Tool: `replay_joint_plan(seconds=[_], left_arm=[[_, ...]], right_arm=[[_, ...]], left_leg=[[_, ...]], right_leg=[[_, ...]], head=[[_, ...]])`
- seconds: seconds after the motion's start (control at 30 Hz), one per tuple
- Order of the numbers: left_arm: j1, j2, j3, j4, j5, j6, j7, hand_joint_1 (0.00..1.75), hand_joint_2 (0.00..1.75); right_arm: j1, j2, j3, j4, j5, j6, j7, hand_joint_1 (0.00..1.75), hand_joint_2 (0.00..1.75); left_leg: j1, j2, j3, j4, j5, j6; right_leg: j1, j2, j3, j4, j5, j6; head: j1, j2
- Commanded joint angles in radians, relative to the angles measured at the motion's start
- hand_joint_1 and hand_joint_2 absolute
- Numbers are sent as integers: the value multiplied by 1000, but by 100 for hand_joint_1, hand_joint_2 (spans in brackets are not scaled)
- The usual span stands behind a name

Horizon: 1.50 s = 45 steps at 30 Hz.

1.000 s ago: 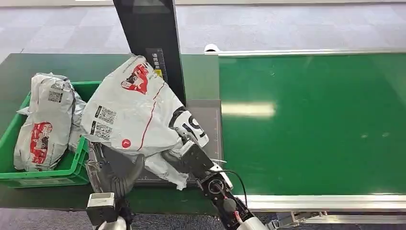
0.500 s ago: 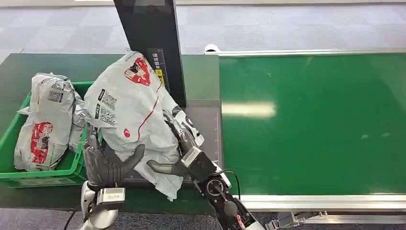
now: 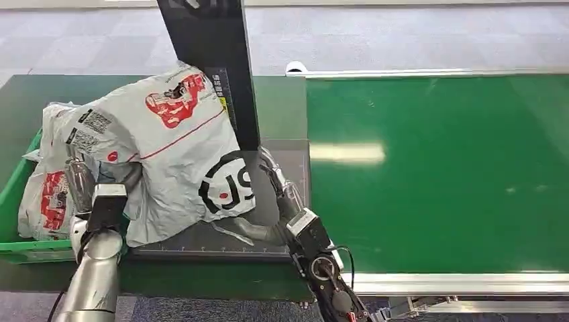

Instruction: Moved the parcel from conveyor to table for the left to box.

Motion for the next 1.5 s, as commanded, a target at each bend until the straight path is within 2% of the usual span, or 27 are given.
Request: replay_joint_plan(seconds=[0.03,0.2,0.37,0.57,0.73,0.93,1.03,1.17,1.3,1.33,1.43,1.47,1.5], left_arm=[[-56,11,82,127,-5,-1,2,0,175],[-98,30,134,212,-26,4,36,0,175],[-132,47,177,263,-38,-1,0,0,175],[-61,37,166,72,29,18,0,0,175],[-60,34,178,61,30,19,0,0,175],[-102,65,242,76,6,36,22,0,175],[-123,66,275,56,-72,141,21,0,175],[-146,56,258,-11,-34,87,23,0,175],[-144,28,229,-73,-50,115,8,0,175],[-141,26,218,-90,-11,80,0,0,175],[-133,49,125,-95,156,-236,30,0,175],[-129,83,68,-65,239,-472,75,0,175],[-129,83,68,-65,239,-472,75,0,175]], right_arm=[[-6,-23,-16,16,0,1,-3,0,175],[-5,-26,-15,22,-4,1,-3,0,175],[-7,-26,-23,37,-2,-12,-3,0,175],[0,-29,-32,41,-3,-20,-3,0,175],[1,-30,-31,39,-2,-22,-3,0,175],[9,-31,-34,31,-2,-23,-3,0,175],[11,-32,-40,37,-1,-25,-3,0,175],[15,-34,-43,41,-4,-24,-3,0,175],[14,-30,-46,48,-3,-31,-3,0,175],[15,-31,-47,50,-3,-34,-3,0,175],[13,-36,-51,53,-5,-28,-3,0,175],[10,-37,-51,57,-4,-20,-3,0,175],[10,-37,-51,57,-4,-20,-3,0,175]], left_leg=[[-1,-1,1,-1,1,1],[-1,-2,1,-1,1,1],[-1,0,2,-2,1,1],[0,0,1,-1,0,1],[-1,-1,1,-1,0,1],[0,0,0,-1,0,0],[0,0,0,-1,0,1],[0,-2,-1,0,0,1],[0,-3,0,-1,1,1],[0,-2,0,0,1,0],[0,-3,0,0,1,0],[0,-4,0,-1,1,1],[0,-4,0,0,1,0]], right_leg=[[-1,-2,2,-1,0,1],[-1,-3,2,-1,0,0],[-1,-1,2,-1,0,0],[0,0,2,-1,0,1],[0,-2,2,-1,0,1],[0,-1,1,-1,0,0],[0,-1,1,-1,0,0],[1,-2,1,-1,0,1],[0,-3,2,-1,0,1],[0,-3,1,-1,0,1],[0,-4,1,-1,0,0],[0,-5,2,-1,0,0],[0,-4,1,-1,0,0]], head=[[0,0],[0,0],[0,0],[0,0],[0,0],[0,0],[0,0],[0,0],[0,0],[0,0],[0,0],[0,0],[0,0]])
